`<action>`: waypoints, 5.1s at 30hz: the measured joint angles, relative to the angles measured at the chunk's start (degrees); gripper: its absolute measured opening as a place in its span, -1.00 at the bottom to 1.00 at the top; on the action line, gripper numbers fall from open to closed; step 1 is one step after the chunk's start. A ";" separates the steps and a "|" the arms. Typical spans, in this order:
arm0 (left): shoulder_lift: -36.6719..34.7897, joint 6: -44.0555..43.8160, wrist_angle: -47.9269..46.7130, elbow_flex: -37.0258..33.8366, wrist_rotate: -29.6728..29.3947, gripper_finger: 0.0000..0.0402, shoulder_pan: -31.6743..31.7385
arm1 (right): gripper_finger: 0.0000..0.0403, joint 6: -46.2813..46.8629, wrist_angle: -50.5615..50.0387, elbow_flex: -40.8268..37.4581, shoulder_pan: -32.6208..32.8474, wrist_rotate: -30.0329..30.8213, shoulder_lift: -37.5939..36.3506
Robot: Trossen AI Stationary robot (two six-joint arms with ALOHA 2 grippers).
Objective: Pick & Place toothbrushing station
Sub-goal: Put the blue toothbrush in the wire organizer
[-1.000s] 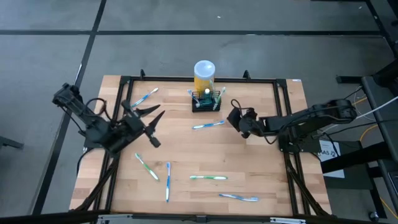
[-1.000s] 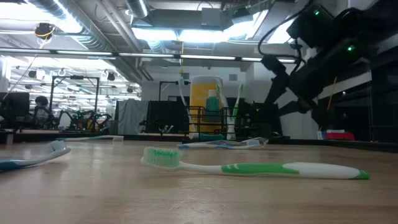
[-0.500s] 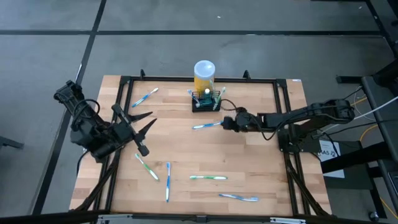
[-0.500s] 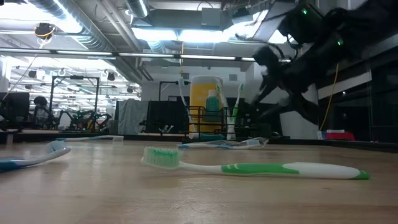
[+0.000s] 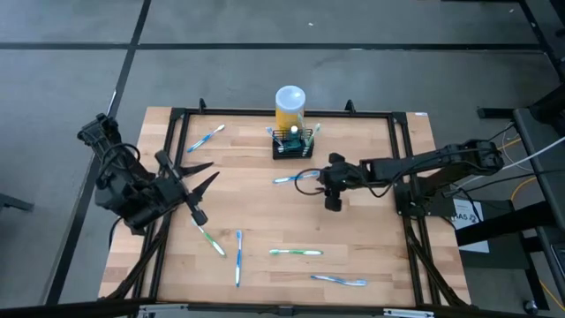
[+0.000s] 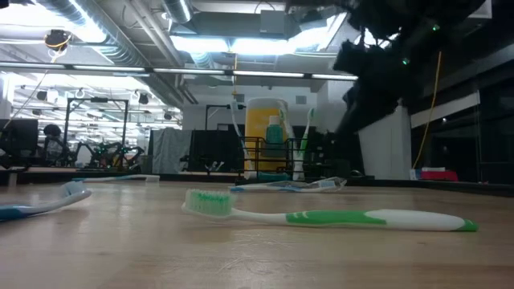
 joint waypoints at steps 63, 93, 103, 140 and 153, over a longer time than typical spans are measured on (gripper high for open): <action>-0.01 7.02 7.33 0.07 -2.44 -0.54 -6.63 | -1.00 -10.90 -36.82 31.15 5.79 24.71 3.88; -0.01 6.40 7.76 0.07 -2.43 -0.65 -6.54 | -1.00 -35.42 1.70 33.85 -3.36 36.87 11.63; -0.01 5.92 7.76 0.07 -2.43 -0.65 -6.36 | -1.00 -39.62 8.78 33.94 -6.70 36.16 11.56; -0.17 5.77 7.83 0.07 -2.41 -0.65 -4.99 | -1.00 -39.41 18.43 33.87 -11.31 27.99 17.68; -0.26 5.74 7.83 0.07 -2.41 -0.65 -4.99 | -1.00 -37.71 18.24 33.89 -11.90 26.08 19.46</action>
